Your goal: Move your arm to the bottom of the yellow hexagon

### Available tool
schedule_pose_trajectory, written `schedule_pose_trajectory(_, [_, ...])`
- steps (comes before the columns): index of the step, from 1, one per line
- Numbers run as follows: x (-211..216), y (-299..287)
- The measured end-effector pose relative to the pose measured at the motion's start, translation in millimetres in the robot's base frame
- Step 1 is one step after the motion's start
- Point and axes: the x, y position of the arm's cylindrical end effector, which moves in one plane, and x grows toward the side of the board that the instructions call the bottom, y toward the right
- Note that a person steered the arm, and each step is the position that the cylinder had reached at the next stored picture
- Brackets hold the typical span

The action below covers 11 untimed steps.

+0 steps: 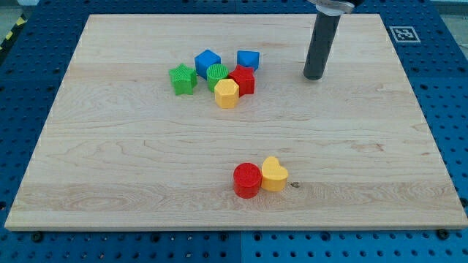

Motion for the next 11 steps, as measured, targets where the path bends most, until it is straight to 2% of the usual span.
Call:
schedule_pose_trajectory(7, [0,11])
schedule_pose_trajectory(8, [17,3])
schedule_pose_trajectory(9, [67,-34])
schedule_pose_trajectory(11, [85,-49])
